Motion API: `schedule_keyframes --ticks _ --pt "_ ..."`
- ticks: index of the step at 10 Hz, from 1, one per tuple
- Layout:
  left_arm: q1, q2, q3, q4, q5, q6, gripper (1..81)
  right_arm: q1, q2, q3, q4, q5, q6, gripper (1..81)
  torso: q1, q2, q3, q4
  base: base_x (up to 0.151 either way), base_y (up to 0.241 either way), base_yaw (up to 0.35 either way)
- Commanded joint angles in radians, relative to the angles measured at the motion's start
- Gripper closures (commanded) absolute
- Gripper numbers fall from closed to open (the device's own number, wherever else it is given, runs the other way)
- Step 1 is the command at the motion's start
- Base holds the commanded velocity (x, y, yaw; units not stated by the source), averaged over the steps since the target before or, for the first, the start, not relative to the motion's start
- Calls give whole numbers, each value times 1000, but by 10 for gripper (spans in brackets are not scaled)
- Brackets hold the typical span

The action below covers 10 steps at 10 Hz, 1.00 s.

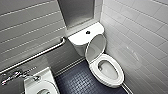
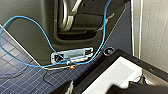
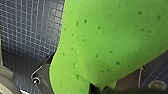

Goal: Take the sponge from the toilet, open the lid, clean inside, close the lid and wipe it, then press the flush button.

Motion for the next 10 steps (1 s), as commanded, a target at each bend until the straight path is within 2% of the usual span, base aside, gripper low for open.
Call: schedule_keyframes --ticks 1,2,3,6,7,10 --pt "14 -17 17 -6 96 -3 10 -84 43 -160 -54 -320 1 811 -61 95 0 0 0 0 0" --pt "4 -18 17 -6 102 -3 10 -103 61 -225 -55 -368 1 811 -86 134 22 0 0 0 0" --pt "-2 -17 15 -6 102 -3 10 -117 94 -301 -55 -411 -1 811 -47 72 42 0 0 0 0" --pt "-19 -22 17 -8 102 -6 10 -157 196 -548 -55 -584 -2 811 -75 115 85 0 0 0 0" --pt "-25 -22 18 -8 102 -6 10 -168 213 -608 -55 -635 -4 811 -76 116 122 0 0 0 0" --pt "-43 -23 31 -8 107 -8 10 -199 258 -740 -54 -712 -19 811 -77 116 232 0 0 0 0"
